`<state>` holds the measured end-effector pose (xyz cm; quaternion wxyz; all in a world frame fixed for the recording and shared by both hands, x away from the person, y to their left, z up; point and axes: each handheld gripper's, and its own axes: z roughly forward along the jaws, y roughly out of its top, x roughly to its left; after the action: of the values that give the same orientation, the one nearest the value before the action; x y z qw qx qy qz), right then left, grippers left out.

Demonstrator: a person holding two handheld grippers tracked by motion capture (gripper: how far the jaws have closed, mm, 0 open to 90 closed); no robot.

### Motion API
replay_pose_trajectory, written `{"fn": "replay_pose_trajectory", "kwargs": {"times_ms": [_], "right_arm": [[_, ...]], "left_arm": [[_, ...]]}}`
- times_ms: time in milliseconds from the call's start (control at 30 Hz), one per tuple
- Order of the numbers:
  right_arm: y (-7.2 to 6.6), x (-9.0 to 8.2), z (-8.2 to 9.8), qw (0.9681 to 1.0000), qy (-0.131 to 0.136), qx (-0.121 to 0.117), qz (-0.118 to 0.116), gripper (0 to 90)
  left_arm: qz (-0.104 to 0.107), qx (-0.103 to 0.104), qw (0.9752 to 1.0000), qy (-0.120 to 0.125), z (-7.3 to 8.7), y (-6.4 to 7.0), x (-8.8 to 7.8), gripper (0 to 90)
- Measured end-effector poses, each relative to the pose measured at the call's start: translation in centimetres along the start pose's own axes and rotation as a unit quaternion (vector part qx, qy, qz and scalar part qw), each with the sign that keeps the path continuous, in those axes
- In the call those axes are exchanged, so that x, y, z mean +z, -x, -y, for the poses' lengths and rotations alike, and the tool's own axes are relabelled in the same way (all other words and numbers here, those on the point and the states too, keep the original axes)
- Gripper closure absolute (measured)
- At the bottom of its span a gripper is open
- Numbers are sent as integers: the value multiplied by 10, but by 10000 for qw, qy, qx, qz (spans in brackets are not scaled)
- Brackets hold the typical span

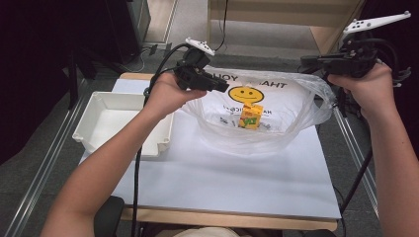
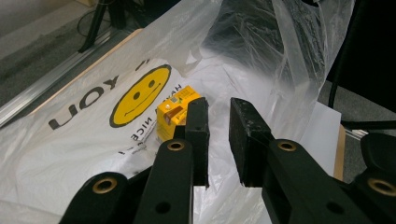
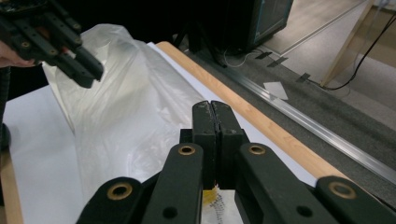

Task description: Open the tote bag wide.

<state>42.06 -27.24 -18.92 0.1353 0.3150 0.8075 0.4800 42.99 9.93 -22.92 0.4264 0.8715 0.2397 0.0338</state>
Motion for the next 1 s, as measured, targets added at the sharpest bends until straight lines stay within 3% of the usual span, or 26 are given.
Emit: {"fn": "replay_pose_trajectory", "kwargs": {"times_ms": [167,333,467,500,600,667,1000], "right_arm": [[-24,14,-9,9998,-106,-173,-60,900],[-34,25,-12,9996,-138,-192,-124,900],[-45,42,-16,9986,-188,-358,-327,900],[-48,52,-15,9969,-243,-553,-497,900],[-48,62,-13,9945,-315,-714,-697,900],[-45,73,-10,9924,-533,-776,-799,900],[-42,92,-2,9932,-691,-661,-663,900]], "left_arm": [[-42,-7,10000,-57,-9,-3,4,790],[-71,-18,10000,-45,-15,-7,4,796],[-63,-57,10000,-51,-18,-10,8,798],[-75,-65,9999,-57,-17,-12,10,799],[-74,-74,9999,-80,-16,-13,11,798],[-87,-82,9999,-82,-15,-14,12,800],[-175,-179,9996,-102,-12,-20,27,806]]}}
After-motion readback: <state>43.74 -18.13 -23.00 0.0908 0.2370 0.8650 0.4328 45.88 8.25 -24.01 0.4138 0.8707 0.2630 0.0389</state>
